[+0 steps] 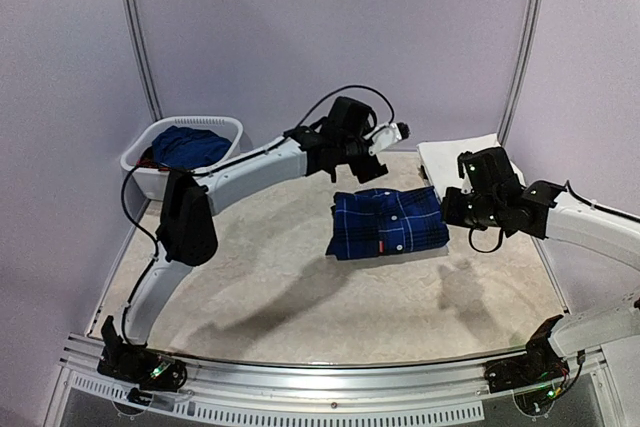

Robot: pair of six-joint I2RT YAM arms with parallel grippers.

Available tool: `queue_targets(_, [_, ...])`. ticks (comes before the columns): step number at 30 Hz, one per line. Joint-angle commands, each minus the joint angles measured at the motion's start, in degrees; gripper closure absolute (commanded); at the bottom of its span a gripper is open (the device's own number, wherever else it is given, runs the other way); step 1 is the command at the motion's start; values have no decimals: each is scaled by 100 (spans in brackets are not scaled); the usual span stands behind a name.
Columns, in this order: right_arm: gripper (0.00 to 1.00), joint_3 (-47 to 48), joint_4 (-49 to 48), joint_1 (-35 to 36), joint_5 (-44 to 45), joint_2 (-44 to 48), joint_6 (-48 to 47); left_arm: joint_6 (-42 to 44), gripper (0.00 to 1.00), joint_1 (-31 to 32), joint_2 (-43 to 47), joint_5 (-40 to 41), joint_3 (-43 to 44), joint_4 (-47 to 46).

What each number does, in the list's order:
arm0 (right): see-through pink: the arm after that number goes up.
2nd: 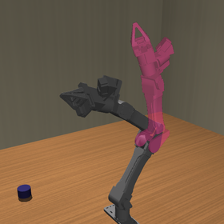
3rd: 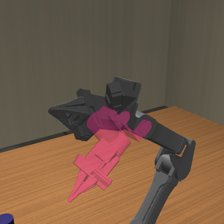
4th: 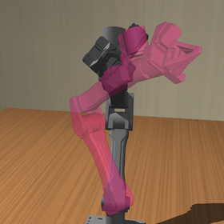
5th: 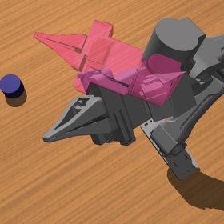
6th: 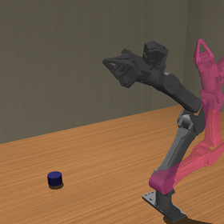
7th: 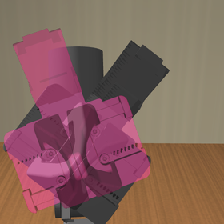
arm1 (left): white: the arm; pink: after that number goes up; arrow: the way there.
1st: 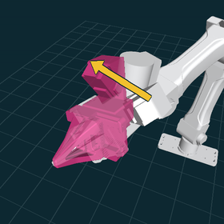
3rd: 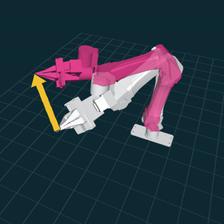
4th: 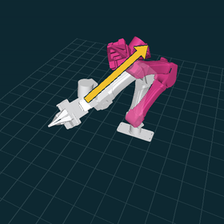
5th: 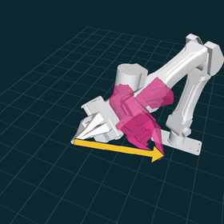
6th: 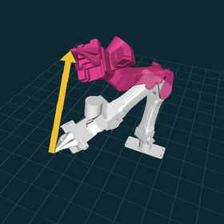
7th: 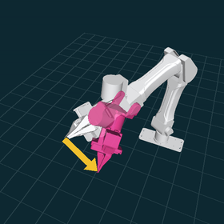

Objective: Fold and stack the mixed laundry pile
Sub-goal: Fold the 2/3-rectangle-folded shirt at the center of the board, then move the square-folded shirt to the center of the board.

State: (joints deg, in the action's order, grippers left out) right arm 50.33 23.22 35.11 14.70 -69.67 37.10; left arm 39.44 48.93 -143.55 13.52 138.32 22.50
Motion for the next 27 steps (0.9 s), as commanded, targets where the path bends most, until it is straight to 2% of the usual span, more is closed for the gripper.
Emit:
queue_targets(1, [93, 196, -337, -35, -1380, -23, -342, -712, 0, -371, 258, 146, 138, 648])
queue_targets(4, [94, 186, -407, -18, -1704, -152, -320, -1215, 6, -527, 466, -87, 81, 1143])
queue_targets(8, [96, 281, -365, -16, -1648, -367, -284, -1696, 14, -462, 1357, -996, -1009, 1161])
queue_targets(14, [100, 908, 124, -166, -1822, -1298, -435, -2595, 43, -472, 2070, -2296, -2282, 855])
queue_targets(19, [100, 1237, 17, -641, -2218, -1920, -548, -2802, 59, -480, 1782, -2736, -2210, 962])
queue_targets(27, [100, 2325, 167, -1167, -2670, -3078, -859, -2931, 62, -544, 1147, -2848, -1745, 1228])
